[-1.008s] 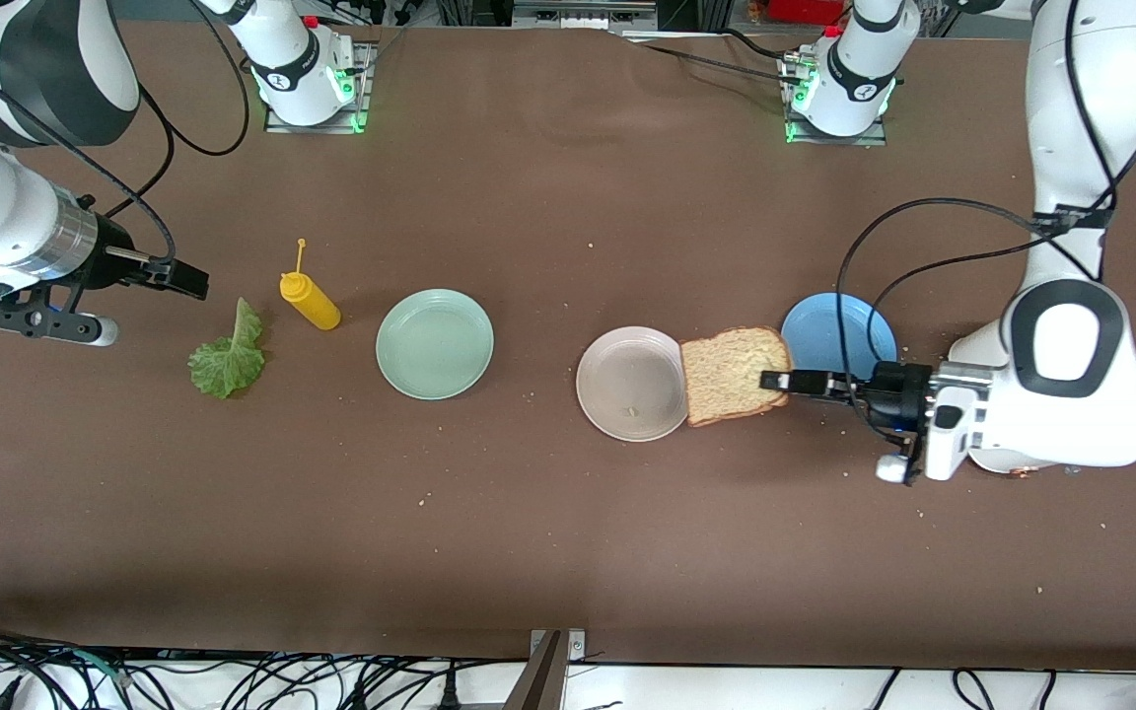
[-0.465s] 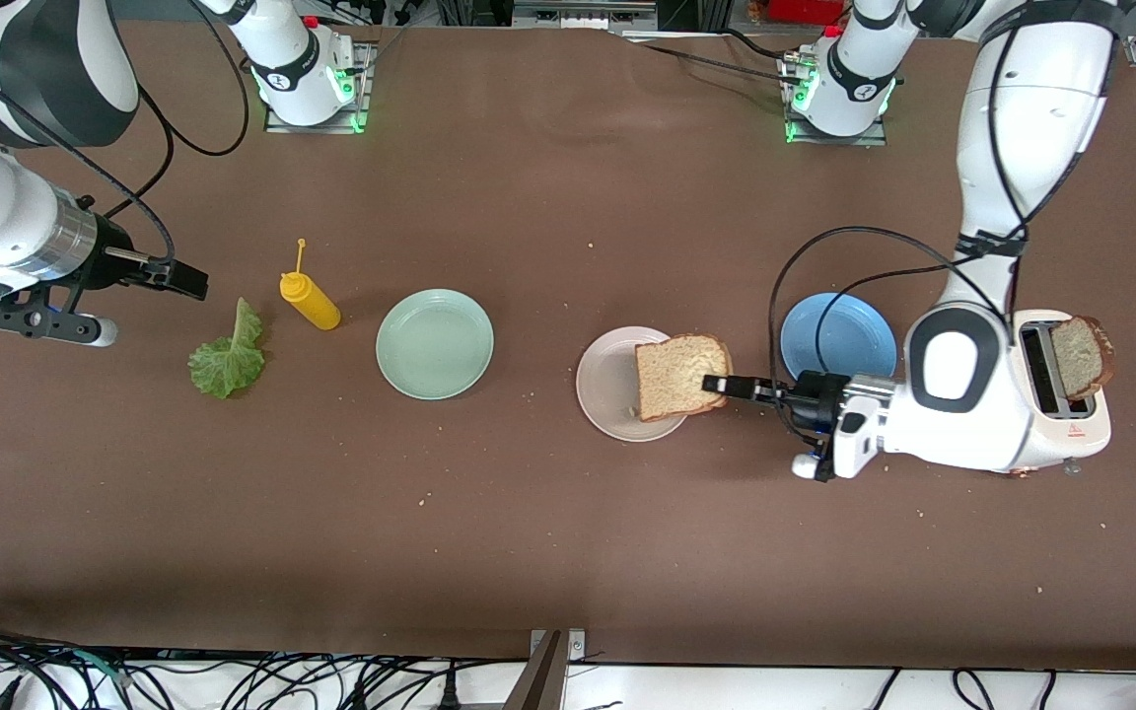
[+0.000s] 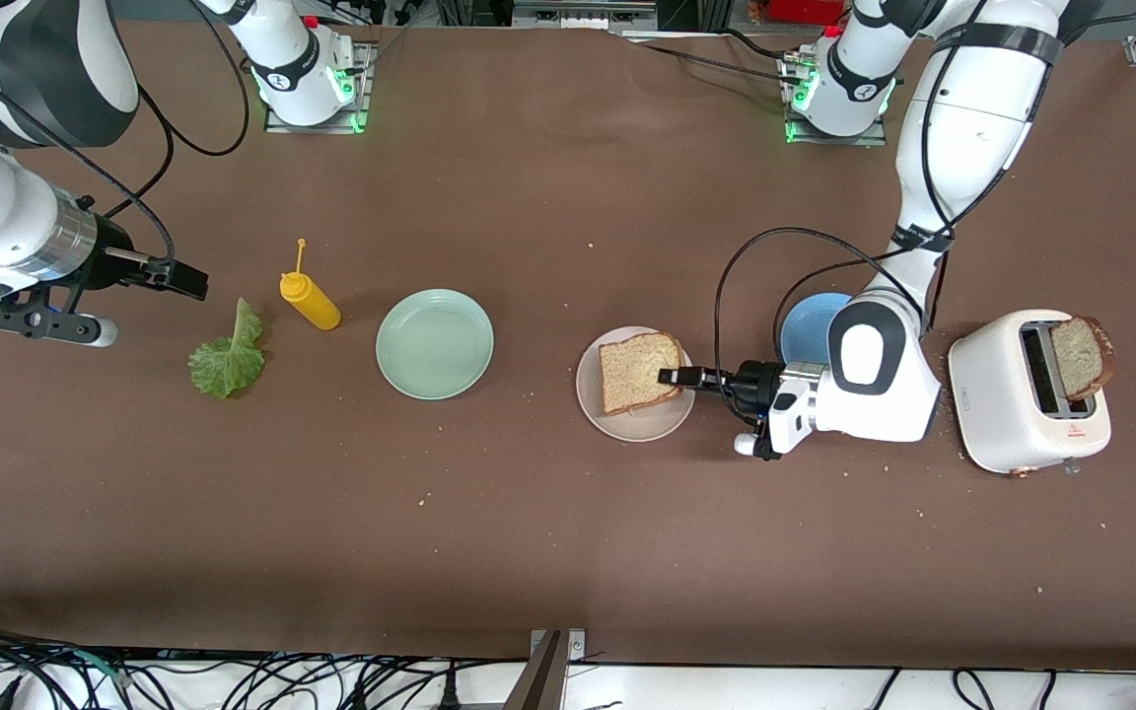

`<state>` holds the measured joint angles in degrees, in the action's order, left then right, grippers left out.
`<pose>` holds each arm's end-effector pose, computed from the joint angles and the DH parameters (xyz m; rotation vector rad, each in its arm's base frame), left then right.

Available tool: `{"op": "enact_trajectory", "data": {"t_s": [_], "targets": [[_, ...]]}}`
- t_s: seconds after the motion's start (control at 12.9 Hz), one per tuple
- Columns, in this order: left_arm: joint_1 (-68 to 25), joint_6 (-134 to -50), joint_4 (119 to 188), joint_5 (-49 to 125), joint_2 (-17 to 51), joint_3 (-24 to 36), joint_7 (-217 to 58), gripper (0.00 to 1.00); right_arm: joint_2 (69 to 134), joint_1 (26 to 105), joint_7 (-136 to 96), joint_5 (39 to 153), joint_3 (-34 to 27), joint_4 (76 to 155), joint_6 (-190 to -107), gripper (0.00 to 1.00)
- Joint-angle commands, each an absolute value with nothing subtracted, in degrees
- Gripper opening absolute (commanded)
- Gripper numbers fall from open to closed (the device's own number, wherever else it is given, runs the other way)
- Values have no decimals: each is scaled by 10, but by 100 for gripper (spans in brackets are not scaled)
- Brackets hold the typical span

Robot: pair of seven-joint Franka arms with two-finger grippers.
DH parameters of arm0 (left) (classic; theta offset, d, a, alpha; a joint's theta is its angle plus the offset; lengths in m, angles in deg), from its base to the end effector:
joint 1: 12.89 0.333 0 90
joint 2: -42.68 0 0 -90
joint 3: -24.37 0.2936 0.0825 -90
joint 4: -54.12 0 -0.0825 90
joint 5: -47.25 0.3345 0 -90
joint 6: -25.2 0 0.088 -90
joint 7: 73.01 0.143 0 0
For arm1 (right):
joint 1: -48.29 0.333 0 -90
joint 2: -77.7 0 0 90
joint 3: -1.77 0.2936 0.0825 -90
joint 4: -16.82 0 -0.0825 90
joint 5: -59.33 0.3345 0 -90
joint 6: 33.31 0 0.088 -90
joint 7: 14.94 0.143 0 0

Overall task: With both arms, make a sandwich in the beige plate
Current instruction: 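Lower the toast onto the beige plate and open the left gripper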

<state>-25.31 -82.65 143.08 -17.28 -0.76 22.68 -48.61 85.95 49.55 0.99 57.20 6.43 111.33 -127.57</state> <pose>0.5855 -0.2462 0.2063 2.1017 -0.0396 -0.3348 0.5320 0.0481 0.4641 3.0703 -0.2603 -0.2167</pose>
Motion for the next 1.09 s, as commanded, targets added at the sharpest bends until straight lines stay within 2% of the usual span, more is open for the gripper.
{"op": "enact_trajectory", "data": {"t_s": [0.0, 0.39, 0.47, 0.54, 0.62, 0.7, 1.01], "targets": [[-266, -836, 1444, -197, -8, 233, -459, 0, 854, 498, 4, 569, 61, 1119, -1280, 100], [-286, -875, 1451, -189, -20, 233, -455, 0, 855, 497, 4, 569, 61, 1119, -1280, 100], [-289, -876, 1451, -188, -25, 234, -433, 8, 855, 497, 4, 569, 61, 1119, -1280, 100], [-285, -879, 1451, -188, -30, 234, -396, 39, 855, 497, 4, 569, 61, 1119, -1281, 100], [-282, -879, 1451, -188, -33, 235, -367, 64, 855, 498, 4, 569, 60, 1120, -1280, 100], [-274, -879, 1452, -188, -33, 237, -362, 100, 855, 498, 4, 569, 61, 1119, -1280, 100], [-259, -878, 1452, -160, -29, 253, -362, 100, 855, 497, 4, 569, 61, 1119, -1280, 100]]}}
